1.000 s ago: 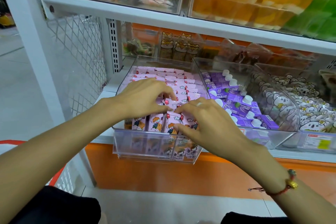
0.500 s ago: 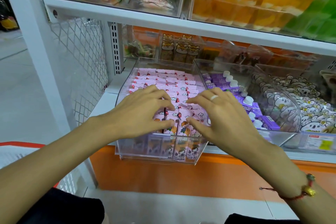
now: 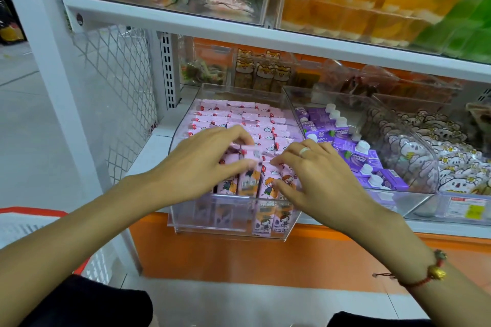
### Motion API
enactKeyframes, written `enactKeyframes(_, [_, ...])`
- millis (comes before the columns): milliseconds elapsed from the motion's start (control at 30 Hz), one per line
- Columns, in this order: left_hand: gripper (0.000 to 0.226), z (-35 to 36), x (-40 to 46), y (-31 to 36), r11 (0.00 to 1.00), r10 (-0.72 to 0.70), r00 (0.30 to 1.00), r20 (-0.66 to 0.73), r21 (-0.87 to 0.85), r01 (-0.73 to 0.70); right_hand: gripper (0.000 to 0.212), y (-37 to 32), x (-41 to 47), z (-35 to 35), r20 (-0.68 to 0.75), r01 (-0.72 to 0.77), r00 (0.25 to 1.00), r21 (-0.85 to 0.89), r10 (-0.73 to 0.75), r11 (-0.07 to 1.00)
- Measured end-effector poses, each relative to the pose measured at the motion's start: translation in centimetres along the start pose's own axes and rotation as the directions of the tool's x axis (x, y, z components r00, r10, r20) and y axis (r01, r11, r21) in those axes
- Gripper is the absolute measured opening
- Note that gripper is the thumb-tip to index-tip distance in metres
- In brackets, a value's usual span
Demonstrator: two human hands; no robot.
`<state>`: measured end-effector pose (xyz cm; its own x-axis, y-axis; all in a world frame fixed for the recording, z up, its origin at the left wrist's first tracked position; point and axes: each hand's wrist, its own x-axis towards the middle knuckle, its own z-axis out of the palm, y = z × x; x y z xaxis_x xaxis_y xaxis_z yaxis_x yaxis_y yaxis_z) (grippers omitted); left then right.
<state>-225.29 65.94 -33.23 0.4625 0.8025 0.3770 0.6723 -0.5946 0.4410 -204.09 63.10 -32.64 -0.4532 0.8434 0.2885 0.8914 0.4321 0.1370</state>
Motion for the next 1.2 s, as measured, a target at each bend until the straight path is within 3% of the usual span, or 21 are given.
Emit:
enactKeyframes(100, [0.029,-1.4,0.3,0.8,0.933,-0.088,0.974,-0.207,-0.359,0.008,0.035,0.0,0.3,-0.3,-0.063,0.024,0.998,-0.015,-0.025,1.000])
enactKeyframes(167, [0.020,-2.1,0.6,1.4,0.847,-0.152,0.930,-0.336,-0.529,-0.052,0.031,-0.4,0.5,-0.9,-0.267,0.003,0.963,0.178,0.046,0.984])
enactKeyframes(233, [0.019,-2.3,0.7,2.1,0.795,-0.201,0.899,-0.389,-0.601,-0.082,0.033,-1.0,0.6,-1.7,-0.401,0.016,0.895,0.468,0.196,0.884])
enactKeyframes(300, [0.023,-2.0,0.6,2.8,0.760,-0.220,0.905,-0.363,-0.646,-0.074,0.039,-2.0,0.7,-1.9,-0.292,-0.009,0.919,0.657,0.266,0.754])
enactKeyframes(400, [0.034,-1.1,0.4,3.4,0.706,-0.235,0.926,-0.294,-0.707,-0.046,0.038,-2.9,0.8,-1.6,-0.038,-0.098,0.971,0.835,0.235,0.541])
enactKeyframes(500, [0.040,-0.2,0.1,3.3,0.679,-0.279,0.919,-0.279,-0.734,-0.017,0.029,-3.0,1.1,-1.5,0.083,-0.160,0.955,0.953,0.285,0.257])
enactKeyframes(600, [0.031,0.5,-0.1,3.3,0.745,-0.248,0.928,-0.279,-0.667,-0.001,0.035,-2.6,1.2,-1.2,0.238,-0.262,0.914,0.964,0.328,0.032])
enactKeyframes(767, [0.036,1.1,-0.5,3.8,0.785,-0.203,0.955,-0.215,-0.619,0.028,0.029,-2.4,1.3,-1.0,0.251,-0.253,0.905,0.967,0.342,-0.039])
enactKeyframes(900, [0.047,1.5,-0.6,3.8,0.880,-0.147,0.949,-0.278,-0.475,-0.003,0.030,-2.7,1.1,-0.8,0.215,-0.193,0.891,0.977,0.399,-0.096])
enactKeyframes(1033, [0.047,1.3,-0.6,3.4,0.934,-0.058,0.947,-0.316,-0.351,-0.060,0.039,-2.6,1.2,-1.0,0.126,-0.089,0.893,0.990,0.431,-0.106])
enactKeyframes(1100, [0.043,1.1,-0.5,3.3,0.919,-0.065,0.955,-0.290,-0.389,-0.055,0.049,-2.2,1.3,-1.3,0.105,-0.051,0.915,0.988,0.389,-0.146])
enactKeyframes(1200, [0.030,1.1,-0.4,3.1,0.911,-0.058,0.960,-0.275,-0.408,-0.062,0.038,-2.0,1.2,-1.6,0.044,-0.020,0.931,0.997,0.363,-0.069])
